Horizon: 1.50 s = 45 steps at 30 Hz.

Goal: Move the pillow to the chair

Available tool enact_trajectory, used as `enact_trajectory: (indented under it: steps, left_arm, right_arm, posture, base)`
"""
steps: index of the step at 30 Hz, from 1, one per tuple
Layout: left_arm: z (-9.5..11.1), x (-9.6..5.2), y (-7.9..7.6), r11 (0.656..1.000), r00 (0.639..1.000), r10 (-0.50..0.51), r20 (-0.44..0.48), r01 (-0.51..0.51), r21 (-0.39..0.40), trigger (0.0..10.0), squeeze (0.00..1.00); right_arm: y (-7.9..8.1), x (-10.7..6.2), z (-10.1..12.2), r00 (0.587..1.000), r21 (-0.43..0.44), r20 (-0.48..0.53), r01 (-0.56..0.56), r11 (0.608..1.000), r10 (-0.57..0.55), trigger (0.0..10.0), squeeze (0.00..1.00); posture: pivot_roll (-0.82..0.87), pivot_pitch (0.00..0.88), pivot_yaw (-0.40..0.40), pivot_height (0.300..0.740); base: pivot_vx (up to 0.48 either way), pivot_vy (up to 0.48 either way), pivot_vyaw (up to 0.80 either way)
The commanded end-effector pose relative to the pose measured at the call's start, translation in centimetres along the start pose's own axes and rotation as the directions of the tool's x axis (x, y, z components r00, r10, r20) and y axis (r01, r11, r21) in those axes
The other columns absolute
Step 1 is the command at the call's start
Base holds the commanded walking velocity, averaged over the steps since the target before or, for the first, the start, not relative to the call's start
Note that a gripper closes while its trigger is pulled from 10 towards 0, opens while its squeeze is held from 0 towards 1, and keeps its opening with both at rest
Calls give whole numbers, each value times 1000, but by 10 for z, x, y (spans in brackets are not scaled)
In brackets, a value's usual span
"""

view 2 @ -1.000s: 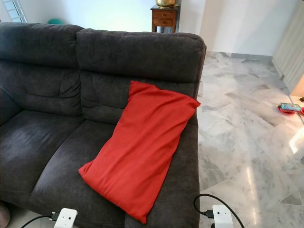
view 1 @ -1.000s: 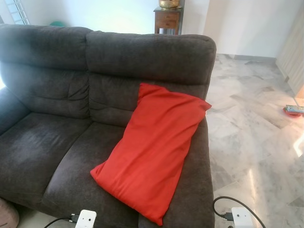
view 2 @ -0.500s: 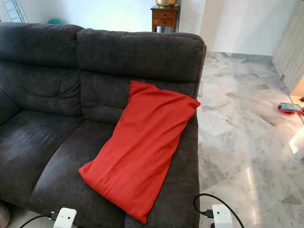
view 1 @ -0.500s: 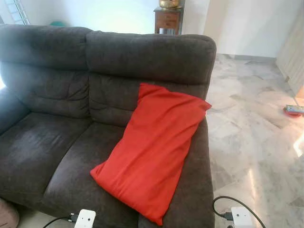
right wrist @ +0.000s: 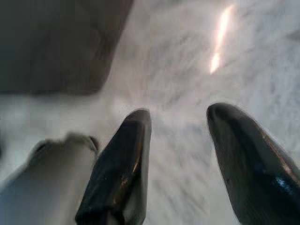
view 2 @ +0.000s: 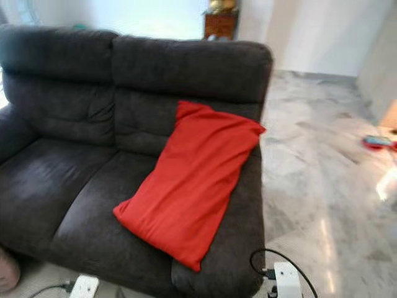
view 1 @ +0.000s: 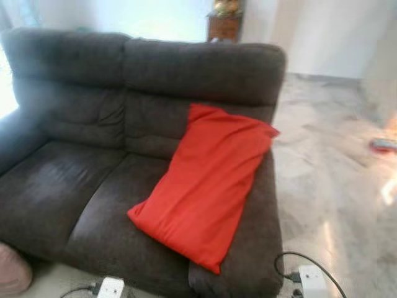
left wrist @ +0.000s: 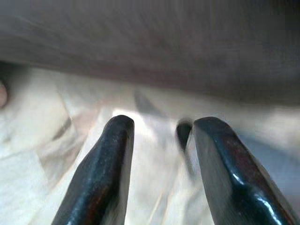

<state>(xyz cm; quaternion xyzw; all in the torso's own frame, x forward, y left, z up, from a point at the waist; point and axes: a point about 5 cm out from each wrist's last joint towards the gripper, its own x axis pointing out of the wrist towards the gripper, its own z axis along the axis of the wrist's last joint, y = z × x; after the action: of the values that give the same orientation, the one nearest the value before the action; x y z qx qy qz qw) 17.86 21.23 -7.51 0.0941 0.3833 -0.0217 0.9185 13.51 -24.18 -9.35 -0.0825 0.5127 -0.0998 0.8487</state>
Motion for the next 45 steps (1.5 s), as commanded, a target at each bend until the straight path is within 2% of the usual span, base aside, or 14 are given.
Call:
enact_trajectory:
  steps: [1, 8, 16, 24, 28, 30, 32, 34, 38, 41, 43, 45]
  left_arm:
    - [-20, -7, -6, 1000, 997, -17, -69, 17, 3, 10000, 0]
    - [-16, -5, -6, 1000, 998, -14, -56, 14, 5, 10000, 0]
    - [-20, -7, -7, 1000, 998, -14, -67, 15, 3, 10000, 0]
    - [-13, -5, -10, 993, 998, -64, -30, 66, 93, 10000, 0]
    - [-8, -2, -10, 995, 998, -56, -30, 58, 76, 10000, 0]
    - [-8, -1, -10, 998, 998, -48, -48, 51, 49, 10000, 0]
    - [-9, -1, -10, 997, 997, -52, -57, 55, 55, 10000, 0]
    - [-10, -2, -11, 997, 996, -54, -67, 58, 57, 10000, 0]
    - [-14, -3, -11, 997, 996, -51, -70, 54, 45, 10000, 0]
    - [-17, -5, -10, 998, 996, -49, -78, 52, 43, 10000, 0]
    - [-22, -7, -9, 998, 995, -43, -86, 46, 35, 10000, 0]
    - [-24, -8, -9, 999, 995, -39, -89, 42, 30, 10000, 0]
  right_arm:
    - [-3, 3, 24, 997, -1, 72, 5, 1000, -5, 10000, 0]
    - [-3, 3, 25, 997, 5, 75, 7, 1000, -7, 10000, 0]
    - [-2, 3, 25, 997, 5, 73, 6, 1000, -6, 10000, 0]
    - [1, 3, 26, 997, -2, 76, -9, 1000, 9, 10000, 0]
    - [6, 3, 25, 997, -16, 70, -30, 999, 32, 10000, 0]
    - [3, 2, 19, 999, -23, 50, -16, 1000, 17, 10000, 0]
    - [-3, 2, 13, 1000, -22, 30, 3, 1000, -2, 10000, 0]
    - [-15, 0, 3, 999, -1, 2, 38, 999, -38, 10000, 0]
    - [-26, -2, -8, 997, 19, -25, 70, 997, -69, 10000, 0]
    - [-31, -3, -14, 995, 58, -46, 95, 994, -92, 10000, 0]
    - [-33, -4, -18, 992, 142, -60, 115, 983, -108, 10000, 0]
    - [-32, -4, -19, 992, 167, -65, 118, 979, -109, 10000, 0]
  posture:
    - [50, 0, -3, 740]
    - [49, 0, -3, 740]
    - [52, 0, -6, 740]
    - [68, 0, -7, 740]
    - [62, 0, -3, 740]
    - [59, 0, 0, 740]
    - [56, 0, 6, 740]
    - [51, 0, 10, 740]
    - [51, 0, 16, 740]
    - [50, 0, 19, 740]
    - [48, 0, 24, 740]
    - [48, 0, 24, 740]
  base:
    - [-270, 0, 0]
    - [0, 0, 0]
    - [0, 0, 0]
    - [0, 0, 0]
    - [0, 0, 0]
    - [0, 0, 0]
    - [0, 0, 0]
    - [0, 0, 0]
    - [0, 0, 0]
    - [0, 0, 0]
    - [0, 0, 0]
    - [0, 0, 0]
